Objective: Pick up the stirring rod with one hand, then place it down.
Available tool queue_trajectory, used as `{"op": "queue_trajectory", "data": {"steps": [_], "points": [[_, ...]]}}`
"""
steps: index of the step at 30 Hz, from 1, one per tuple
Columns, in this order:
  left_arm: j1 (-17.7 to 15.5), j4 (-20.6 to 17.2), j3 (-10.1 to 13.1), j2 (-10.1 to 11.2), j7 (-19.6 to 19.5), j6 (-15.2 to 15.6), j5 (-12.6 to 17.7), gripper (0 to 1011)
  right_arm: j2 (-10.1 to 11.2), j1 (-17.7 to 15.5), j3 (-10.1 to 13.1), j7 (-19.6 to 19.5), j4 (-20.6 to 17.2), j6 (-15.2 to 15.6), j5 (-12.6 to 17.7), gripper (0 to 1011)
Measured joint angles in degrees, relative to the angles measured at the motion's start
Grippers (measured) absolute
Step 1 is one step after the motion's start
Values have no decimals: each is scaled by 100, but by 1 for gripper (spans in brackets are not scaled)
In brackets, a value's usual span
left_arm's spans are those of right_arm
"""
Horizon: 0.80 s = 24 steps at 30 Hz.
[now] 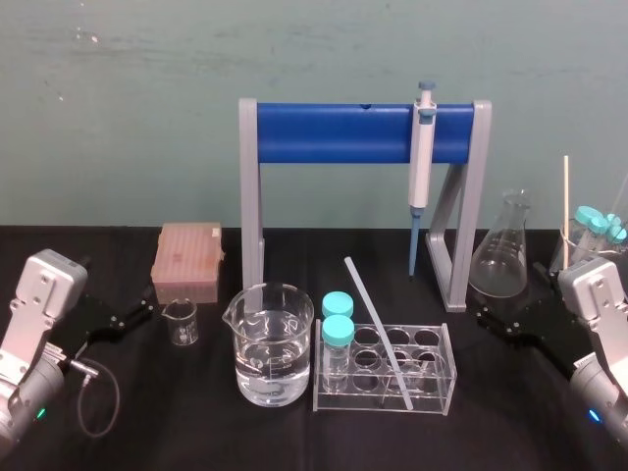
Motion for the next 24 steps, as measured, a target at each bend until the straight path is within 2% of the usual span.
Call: {"op": "queue_trajectory", "data": {"steps": [24], "points": [[0,0,0,0,0,0,0,1000,0,-4,7,9,-1,0,5,1003]]}}
